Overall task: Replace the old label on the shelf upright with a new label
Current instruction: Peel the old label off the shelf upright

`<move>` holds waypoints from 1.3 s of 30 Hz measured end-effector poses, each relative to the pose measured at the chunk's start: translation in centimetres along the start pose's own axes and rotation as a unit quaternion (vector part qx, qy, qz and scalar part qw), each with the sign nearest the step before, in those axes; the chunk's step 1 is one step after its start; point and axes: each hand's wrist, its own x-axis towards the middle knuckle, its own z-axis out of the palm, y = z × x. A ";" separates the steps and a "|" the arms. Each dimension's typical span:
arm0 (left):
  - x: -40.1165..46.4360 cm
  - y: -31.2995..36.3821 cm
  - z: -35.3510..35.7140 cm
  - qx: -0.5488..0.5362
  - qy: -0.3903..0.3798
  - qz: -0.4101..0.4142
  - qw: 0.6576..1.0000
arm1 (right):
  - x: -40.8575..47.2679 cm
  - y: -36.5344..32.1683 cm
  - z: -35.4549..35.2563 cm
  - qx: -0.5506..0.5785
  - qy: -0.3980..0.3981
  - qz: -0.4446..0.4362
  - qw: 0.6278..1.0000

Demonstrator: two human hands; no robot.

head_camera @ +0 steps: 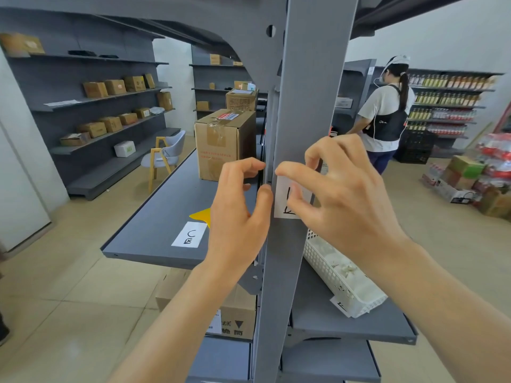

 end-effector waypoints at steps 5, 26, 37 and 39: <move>0.2 0.0 -0.4 0.007 -0.001 0.000 1.000 | 0.2 -0.2 0.1 -0.013 0.002 0.000 1.000; 0.7 0.8 -1.9 0.029 -0.005 0.011 0.999 | 1.8 -0.3 -0.8 -0.096 0.031 -0.065 0.993; 0.6 1.3 -2.3 0.028 -0.013 0.036 0.999 | 2.7 0.0 -1.1 -0.176 0.011 -0.133 0.975; 0.5 1.2 -2.3 0.031 -0.021 0.041 0.998 | 2.2 0.3 -1.0 -0.174 0.019 -0.134 0.975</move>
